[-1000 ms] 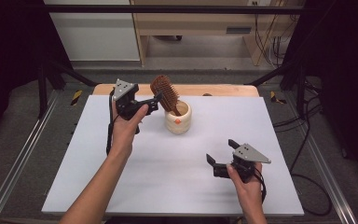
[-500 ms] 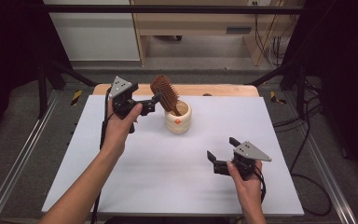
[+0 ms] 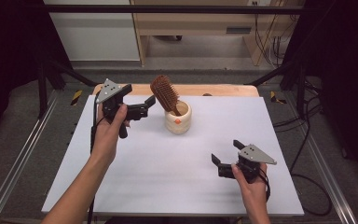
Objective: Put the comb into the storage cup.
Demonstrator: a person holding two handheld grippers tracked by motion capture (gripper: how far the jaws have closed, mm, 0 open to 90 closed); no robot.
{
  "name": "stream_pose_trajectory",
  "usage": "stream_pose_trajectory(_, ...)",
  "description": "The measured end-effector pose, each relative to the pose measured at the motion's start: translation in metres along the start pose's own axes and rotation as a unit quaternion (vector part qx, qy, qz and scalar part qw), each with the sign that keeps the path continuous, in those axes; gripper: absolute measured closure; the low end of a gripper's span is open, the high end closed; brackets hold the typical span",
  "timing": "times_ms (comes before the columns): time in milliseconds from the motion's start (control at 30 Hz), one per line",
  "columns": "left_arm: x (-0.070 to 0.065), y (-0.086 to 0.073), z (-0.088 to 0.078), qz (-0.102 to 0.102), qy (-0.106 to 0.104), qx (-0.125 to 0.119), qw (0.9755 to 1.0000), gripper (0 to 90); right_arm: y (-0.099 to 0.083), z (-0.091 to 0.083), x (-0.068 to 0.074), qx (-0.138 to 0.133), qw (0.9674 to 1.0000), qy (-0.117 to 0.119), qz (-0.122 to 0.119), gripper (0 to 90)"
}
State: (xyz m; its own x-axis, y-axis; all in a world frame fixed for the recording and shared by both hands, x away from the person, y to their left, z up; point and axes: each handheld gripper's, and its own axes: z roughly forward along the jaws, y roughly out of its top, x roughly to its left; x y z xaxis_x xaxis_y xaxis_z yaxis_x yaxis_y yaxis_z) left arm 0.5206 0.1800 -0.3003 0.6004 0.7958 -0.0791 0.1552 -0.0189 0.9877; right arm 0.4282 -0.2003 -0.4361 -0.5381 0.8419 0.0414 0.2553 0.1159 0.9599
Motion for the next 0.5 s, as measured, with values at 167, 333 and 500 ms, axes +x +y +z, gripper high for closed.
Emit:
stream_pose_trajectory(167,-0.003,0.0,-0.003,0.004,-0.004,0.001,1.0,2.0,-0.002,0.002,0.002,0.004,1.0,0.007,0.0,3.4)
stream_pose_trajectory(333,-0.009,-0.003,-0.009,-0.009,-0.02,0.004,0.9998,2.2,-0.003,0.003,0.006,0.002,0.9999,0.011,0.007,3.4)
stream_pose_trajectory(500,-0.015,-0.001,-0.018,-0.001,-0.02,0.002,0.9998,1.8,-0.006,0.004,0.008,0.014,0.9996,0.013,-0.022,4.7)
